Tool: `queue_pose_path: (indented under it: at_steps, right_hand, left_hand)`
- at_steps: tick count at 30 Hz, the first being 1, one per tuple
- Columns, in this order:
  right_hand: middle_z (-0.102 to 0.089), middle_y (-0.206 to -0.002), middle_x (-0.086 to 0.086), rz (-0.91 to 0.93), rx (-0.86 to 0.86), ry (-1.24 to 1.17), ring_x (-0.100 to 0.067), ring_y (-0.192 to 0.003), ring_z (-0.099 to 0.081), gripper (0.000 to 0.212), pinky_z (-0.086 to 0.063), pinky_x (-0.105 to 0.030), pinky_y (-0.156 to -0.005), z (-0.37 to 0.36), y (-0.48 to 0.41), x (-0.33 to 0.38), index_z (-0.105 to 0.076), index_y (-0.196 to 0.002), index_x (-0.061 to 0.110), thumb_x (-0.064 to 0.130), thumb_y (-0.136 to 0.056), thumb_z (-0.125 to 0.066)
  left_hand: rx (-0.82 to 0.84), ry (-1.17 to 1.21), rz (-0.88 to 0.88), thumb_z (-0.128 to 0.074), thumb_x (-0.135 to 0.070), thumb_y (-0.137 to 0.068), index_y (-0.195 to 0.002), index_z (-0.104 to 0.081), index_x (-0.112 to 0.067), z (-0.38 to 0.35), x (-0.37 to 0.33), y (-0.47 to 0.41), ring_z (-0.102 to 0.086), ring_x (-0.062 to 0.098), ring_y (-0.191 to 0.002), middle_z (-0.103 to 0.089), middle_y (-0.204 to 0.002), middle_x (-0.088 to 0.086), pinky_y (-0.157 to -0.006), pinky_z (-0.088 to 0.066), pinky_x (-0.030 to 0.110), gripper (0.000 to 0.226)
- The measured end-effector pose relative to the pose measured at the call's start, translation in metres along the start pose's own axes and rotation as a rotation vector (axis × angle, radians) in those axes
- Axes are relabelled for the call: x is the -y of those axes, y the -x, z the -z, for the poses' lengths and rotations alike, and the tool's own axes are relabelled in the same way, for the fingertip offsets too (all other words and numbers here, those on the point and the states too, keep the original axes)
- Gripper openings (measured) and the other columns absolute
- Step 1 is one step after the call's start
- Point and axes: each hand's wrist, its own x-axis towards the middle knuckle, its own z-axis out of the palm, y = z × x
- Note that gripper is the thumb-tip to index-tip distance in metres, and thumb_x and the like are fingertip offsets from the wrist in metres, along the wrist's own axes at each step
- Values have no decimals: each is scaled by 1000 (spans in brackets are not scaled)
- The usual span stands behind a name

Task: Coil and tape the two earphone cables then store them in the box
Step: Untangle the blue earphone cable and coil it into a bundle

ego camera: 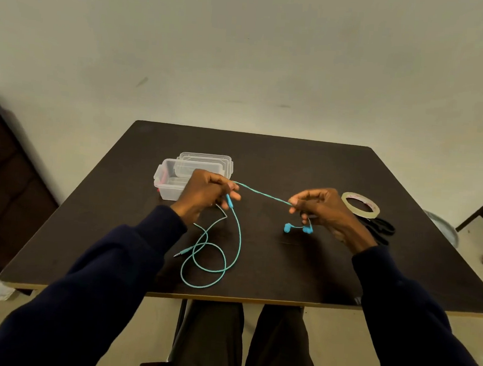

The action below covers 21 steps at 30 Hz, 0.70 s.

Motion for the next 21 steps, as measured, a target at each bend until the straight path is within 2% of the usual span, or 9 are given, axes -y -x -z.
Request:
queue_pose_path:
  at_steps: [3, 6, 9, 12, 14, 16, 19, 21]
  right_hand:
    - [-76, -91, -18, -47, 14, 22, -14, -59, -63, 13, -55, -25, -57, 5, 5, -4, -78, -92, 11, 21, -84, -77]
    - [-76, -88, -16, -32, 43, 125, -14, -60, -65, 14, -53, -21, -54, 11, 10, -2, -77, -97, 6, 14, -84, -77]
    - [-77, -86, -13, 12, 62, 225, -13, -63, -67, 14, -55, -19, -58, 20, 13, 5, -77, -96, 3, 9, -83, -78]
    - [-77, -82, -10, 50, -3, 318, -13, -61, -67, 6, -56, -20, -58, 24, 10, 10, -79, -90, 7, 9, -84, -76]
    - [-77, -78, -8, 56, -58, 392, -14, -60, -65, 3, -56, -23, -57, 19, 8, 8, -79, -87, 7, 8, -85, -76]
    - [-75, -72, -6, 31, -98, 456, -14, -58, -63, 3, -54, -24, -55, 12, 5, 3, -79, -85, 8, 9, -86, -76]
    - [-73, -71, -1, -24, -106, 581, -8, -58, -62, 4, -51, -19, -56, 1, 1, -5, -79, -85, 13, 14, -87, -75]
    - [-74, -78, 3, -37, -130, 646, -4, -67, -65, 4, -52, -20, -63, -2, -1, -8, -79, -85, 18, 15, -87, -76]
  left_hand:
    - [-66, 16, 17, -59, -2, -96, -94, -73, 1, 6, 5, -1, -62, 15, -47, -78, -85, 15, -43, -45, 16, 14]
    - [-108, 10, 40, -53, 1, -92, -93, -71, 3, 7, 8, 0, -62, 16, -46, -78, -83, 14, -39, -39, 14, 18]
    - [-115, -23, 52, -52, -1, -95, -96, -70, 4, 7, 9, 1, -62, 16, -46, -78, -84, 15, -39, -37, 14, 19]
    - [-95, -88, 28, -59, -4, -96, -100, -71, 1, 6, 7, 1, -66, 15, -49, -78, -85, 15, -40, -43, 15, 14]
    - [-38, -262, -22, -70, -7, -92, -104, -73, -5, 2, 4, 1, -70, 19, -55, -77, -87, 13, -48, -54, 22, 13]
    - [28, -461, -98, -77, -9, -87, -111, -74, -13, -4, 2, 2, -72, 21, -57, -74, -90, 4, -56, -61, 29, 24]
    - [46, -607, -163, -78, -12, -86, -114, -75, -18, -10, 1, 1, -72, 17, -55, -70, -97, -1, -61, -61, 27, 29]
    - [41, -616, -171, -77, -15, -88, -114, -75, -17, -11, 1, -1, -72, 15, -55, -74, -103, 3, -63, -59, 24, 26]
